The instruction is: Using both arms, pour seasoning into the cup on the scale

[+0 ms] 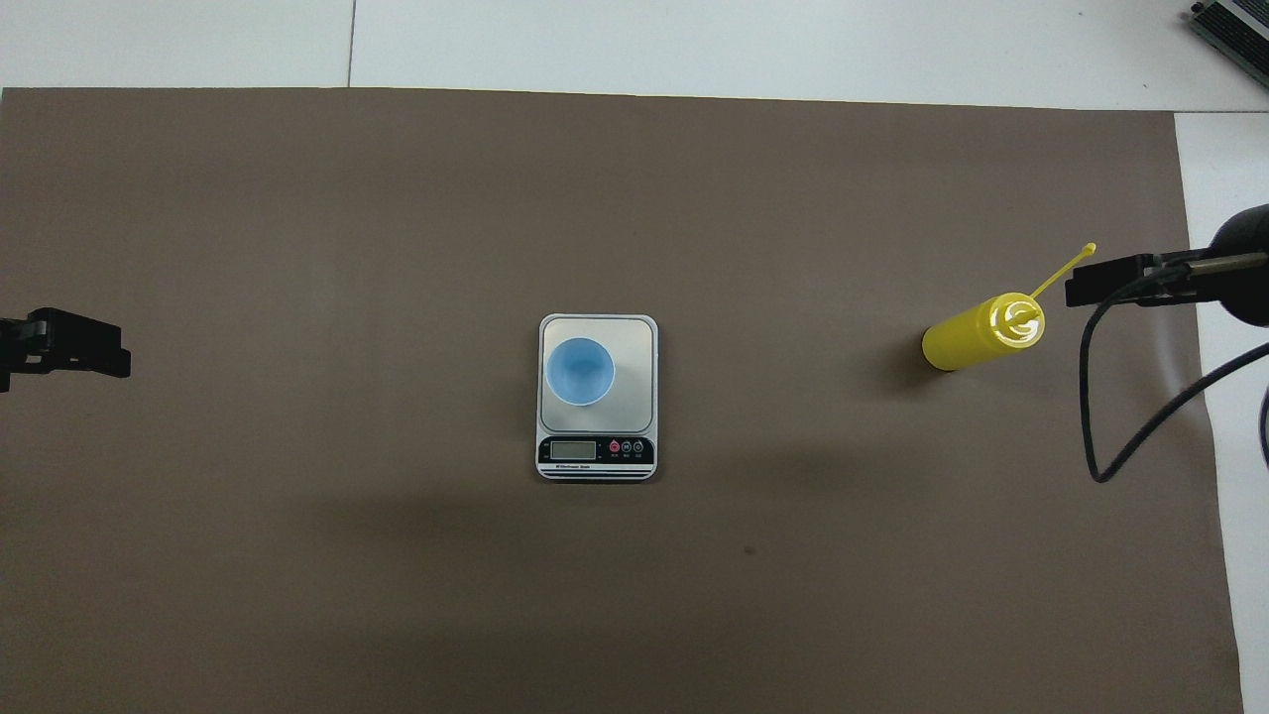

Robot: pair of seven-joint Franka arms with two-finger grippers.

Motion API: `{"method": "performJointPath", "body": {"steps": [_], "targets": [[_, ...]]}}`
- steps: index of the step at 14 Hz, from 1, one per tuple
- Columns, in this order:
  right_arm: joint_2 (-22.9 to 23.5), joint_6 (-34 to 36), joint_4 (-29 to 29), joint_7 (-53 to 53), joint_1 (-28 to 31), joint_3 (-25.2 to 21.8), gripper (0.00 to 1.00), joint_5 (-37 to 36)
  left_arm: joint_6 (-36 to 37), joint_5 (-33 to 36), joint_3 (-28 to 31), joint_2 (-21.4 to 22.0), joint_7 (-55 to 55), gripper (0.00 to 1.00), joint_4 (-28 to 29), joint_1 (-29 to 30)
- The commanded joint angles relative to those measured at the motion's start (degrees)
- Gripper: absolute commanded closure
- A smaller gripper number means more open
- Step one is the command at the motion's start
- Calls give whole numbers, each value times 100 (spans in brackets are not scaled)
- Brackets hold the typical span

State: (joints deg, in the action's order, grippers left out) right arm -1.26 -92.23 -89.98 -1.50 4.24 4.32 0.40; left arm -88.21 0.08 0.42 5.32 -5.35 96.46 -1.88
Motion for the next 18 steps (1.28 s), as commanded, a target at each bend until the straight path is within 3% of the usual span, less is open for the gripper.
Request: {"method": "performJointPath", "body": {"steps": [1,18], "targets": [[-32,275,24,333,6,16,0,-66,-21,-87,2,118,8,0,109,30],[-94,188,-134,915,6,16,0,-101,-21,-87,2,118,8,0,109,30]]}}
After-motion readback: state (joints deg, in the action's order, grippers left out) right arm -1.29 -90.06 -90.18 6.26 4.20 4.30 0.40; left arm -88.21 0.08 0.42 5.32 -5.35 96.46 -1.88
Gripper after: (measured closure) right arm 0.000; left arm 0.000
